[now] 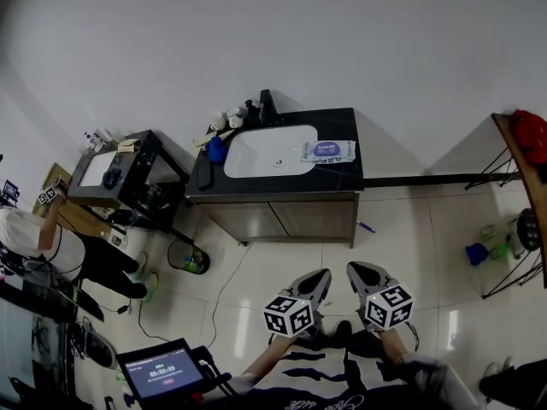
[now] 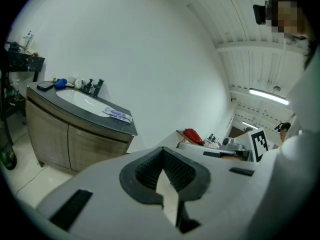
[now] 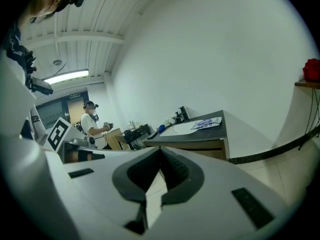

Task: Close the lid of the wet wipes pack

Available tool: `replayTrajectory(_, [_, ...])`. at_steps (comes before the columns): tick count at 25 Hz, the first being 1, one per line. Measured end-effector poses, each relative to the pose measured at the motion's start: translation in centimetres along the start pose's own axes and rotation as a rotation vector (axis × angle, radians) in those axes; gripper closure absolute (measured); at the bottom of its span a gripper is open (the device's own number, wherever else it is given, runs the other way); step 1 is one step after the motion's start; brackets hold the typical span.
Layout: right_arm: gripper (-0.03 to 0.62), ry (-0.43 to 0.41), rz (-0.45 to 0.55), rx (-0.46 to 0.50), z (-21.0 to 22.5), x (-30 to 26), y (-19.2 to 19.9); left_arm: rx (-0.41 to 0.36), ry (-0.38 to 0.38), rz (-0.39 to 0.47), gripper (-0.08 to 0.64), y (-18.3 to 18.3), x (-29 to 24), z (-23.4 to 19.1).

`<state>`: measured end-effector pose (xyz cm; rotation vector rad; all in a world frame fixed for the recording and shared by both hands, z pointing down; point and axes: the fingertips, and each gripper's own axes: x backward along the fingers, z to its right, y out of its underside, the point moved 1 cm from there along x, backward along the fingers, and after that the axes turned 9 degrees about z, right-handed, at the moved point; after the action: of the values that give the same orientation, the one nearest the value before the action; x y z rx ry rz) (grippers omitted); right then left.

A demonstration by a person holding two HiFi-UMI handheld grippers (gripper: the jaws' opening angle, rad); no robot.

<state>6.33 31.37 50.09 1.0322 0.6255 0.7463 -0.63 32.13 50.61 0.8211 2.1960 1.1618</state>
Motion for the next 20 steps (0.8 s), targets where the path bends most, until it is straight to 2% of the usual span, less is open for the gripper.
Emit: replayTrajectory(20, [0.595,-0.007,-0.033,0.017,-3.2,-3.1,0.5,0.035,-0.024,0.021,0.561,-1.6,2.3,-4.1])
